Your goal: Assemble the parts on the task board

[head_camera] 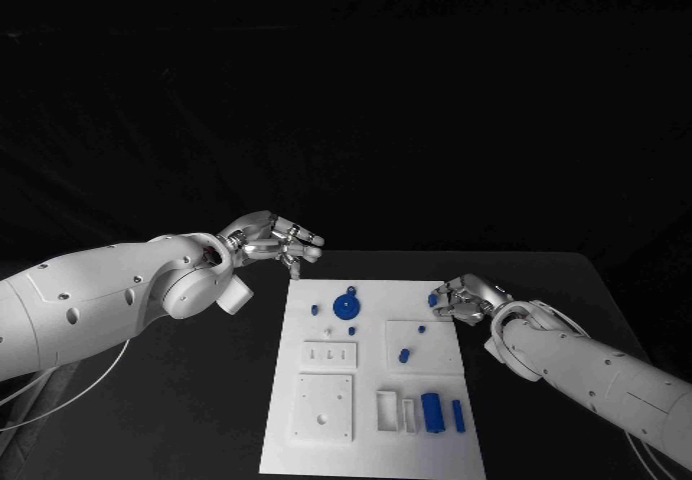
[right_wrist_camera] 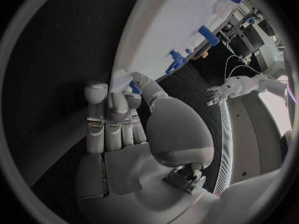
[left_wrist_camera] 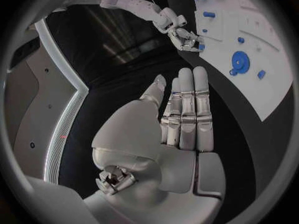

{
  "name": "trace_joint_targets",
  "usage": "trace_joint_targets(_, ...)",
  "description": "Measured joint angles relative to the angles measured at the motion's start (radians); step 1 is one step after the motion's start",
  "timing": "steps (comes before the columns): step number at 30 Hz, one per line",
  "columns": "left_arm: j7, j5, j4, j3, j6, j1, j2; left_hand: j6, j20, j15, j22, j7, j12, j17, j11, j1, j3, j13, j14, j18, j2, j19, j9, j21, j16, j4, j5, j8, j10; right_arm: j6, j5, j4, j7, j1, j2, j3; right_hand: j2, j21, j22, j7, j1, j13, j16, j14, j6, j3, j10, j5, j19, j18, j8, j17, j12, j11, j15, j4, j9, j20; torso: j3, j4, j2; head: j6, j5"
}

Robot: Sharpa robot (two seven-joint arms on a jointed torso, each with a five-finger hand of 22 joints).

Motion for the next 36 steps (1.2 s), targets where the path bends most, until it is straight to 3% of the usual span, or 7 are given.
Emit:
trace_joint_targets(10,-0.004,-0.001,0.002,0.0,0.001,0.0,0.0,0.0,0.0,0.0,0.003,0.0,0.0,0.003,0.0,0.0,0.0,0.0,0.0,0.0,0.0,0.0,0.0,-0.006,-0.005,0.0,0.0,0.0,0.0,-0.019,-0.002,-0.008,-0.011,0.003,0.013,0.0,0.009,-0.001,0.0,-0.002,-0.009,0.002,0.0,0.004,0.017,0.008,0.0,-0.007,0.004,0.0,-0.001,0.003,0.008,0.0,0.003,0.0,0.0,0.004,-0.0007,0.0029,0.002,0.001,-0.003)
trace_joint_targets(19,-0.007,-0.002,0.003,0.0,0.001,0.0,0.0,-0.004,0.0,0.004,0.005,0.004,0.0,0.005,0.004,0.0,0.0,0.0,0.004,0.0,0.0,0.0,0.0,-0.006,-0.005,0.0,0.0,0.0,-0.004,-0.017,-0.004,-0.009,-0.013,0.004,0.02,0.0,0.013,-0.001,0.0,-0.011,-0.005,0.006,0.0,0.004,0.08,0.037,0.006,-0.038,0.004,0.0,-0.001,0.007,0.013,0.005,0.003,0.0,0.001,0.004,0.0008,-0.0011,0.001,0.001,0.001)
trace_joint_targets(31,-0.012,-0.002,0.003,0.0,0.003,0.0,0.001,-0.004,0.0,0.004,0.005,0.004,0.0,0.005,0.004,0.0,0.0,0.0,0.004,0.0,0.0,0.0,0.0,-0.006,-0.005,0.0,0.0,0.0,-0.004,-0.017,-0.006,-0.009,-0.014,0.004,0.021,0.0,0.024,0.006,0.0,-0.024,-0.01,0.005,0.004,0.004,0.171,0.051,0.005,-0.077,0.004,0.0,-0.007,0.011,0.013,0.005,0.003,-0.002,0.004,0.003,0.001,0.0001,0.001,0.001,0.002)
trace_joint_targets(36,-0.014,-0.002,0.003,0.0,0.005,0.0,0.001,-0.004,0.0,0.004,0.005,0.004,0.0,0.005,0.004,0.0,0.0,0.0,0.004,0.0,0.0,0.0,0.0,-0.006,-0.005,0.0,0.0,0.0,-0.004,-0.017,-0.006,-0.01,-0.014,0.004,0.021,0.0,0.029,0.006,0.0,-0.03,-0.013,0.005,0.004,0.004,0.18,0.051,0.005,-0.085,0.004,0.0,-0.006,0.012,0.013,0.005,0.003,-0.002,0.008,0.003,0.0008,0.0,0.001,0.002,0.002)
